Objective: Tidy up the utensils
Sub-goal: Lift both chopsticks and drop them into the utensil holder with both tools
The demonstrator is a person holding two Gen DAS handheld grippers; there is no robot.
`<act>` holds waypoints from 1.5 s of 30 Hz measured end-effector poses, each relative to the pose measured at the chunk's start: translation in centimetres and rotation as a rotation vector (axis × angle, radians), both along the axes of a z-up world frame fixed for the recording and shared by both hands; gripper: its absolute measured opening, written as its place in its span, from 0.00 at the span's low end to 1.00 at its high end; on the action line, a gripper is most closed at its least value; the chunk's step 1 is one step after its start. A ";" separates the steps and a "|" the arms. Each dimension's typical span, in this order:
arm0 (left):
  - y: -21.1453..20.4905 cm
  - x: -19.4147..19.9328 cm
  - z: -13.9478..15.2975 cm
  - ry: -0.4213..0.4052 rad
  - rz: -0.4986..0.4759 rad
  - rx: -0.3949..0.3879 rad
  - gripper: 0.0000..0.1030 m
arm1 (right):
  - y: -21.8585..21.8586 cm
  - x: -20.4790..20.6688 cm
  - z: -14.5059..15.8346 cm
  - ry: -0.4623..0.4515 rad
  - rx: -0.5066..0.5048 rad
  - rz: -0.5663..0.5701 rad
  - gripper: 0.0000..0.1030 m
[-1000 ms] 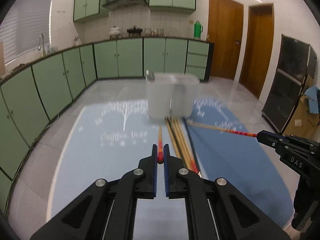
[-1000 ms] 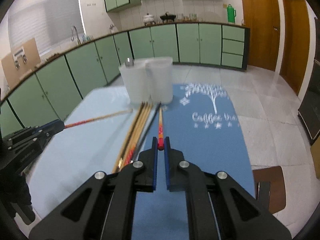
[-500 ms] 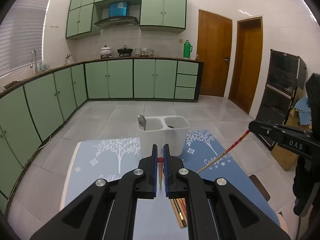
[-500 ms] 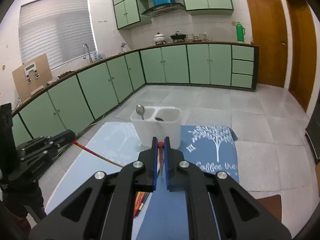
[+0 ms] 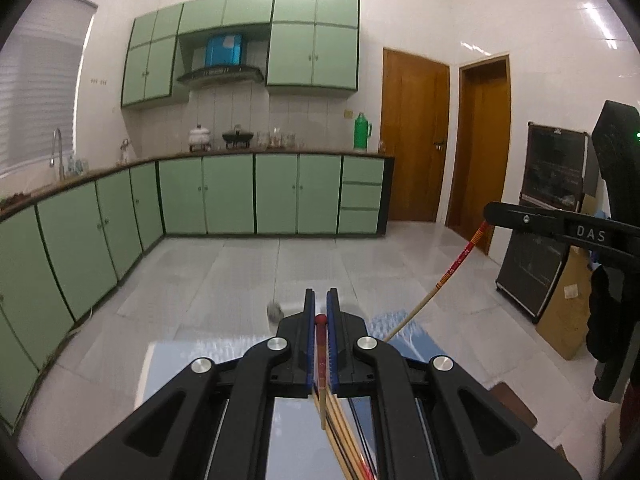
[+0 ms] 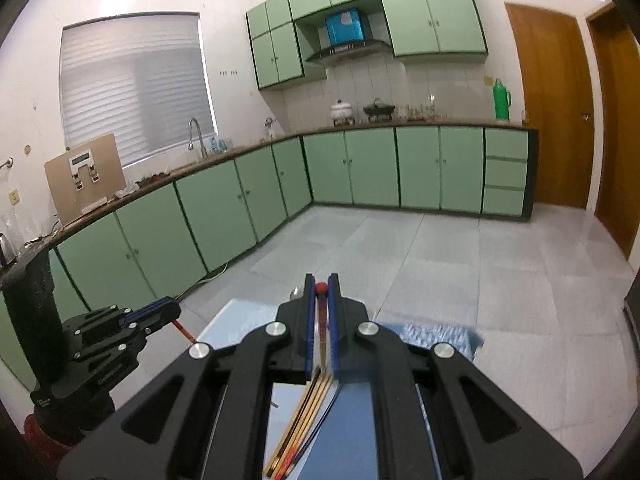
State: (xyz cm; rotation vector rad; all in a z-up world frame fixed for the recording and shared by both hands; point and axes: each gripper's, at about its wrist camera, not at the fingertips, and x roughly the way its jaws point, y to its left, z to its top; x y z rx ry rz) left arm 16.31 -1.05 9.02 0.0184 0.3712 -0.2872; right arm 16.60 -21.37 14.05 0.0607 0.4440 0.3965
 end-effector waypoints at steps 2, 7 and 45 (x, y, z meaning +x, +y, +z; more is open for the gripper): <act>-0.2 0.8 1.4 -0.040 0.002 -0.008 0.05 | 0.0 0.8 1.0 -0.018 -0.006 -0.004 0.05; -0.5 3.4 4.5 -0.138 0.018 -0.038 0.05 | 0.3 3.8 2.2 -0.035 -0.026 -0.027 0.05; 2.2 4.7 -6.2 0.082 0.092 -0.045 0.57 | -0.8 2.9 -8.7 0.100 -0.054 -0.169 0.72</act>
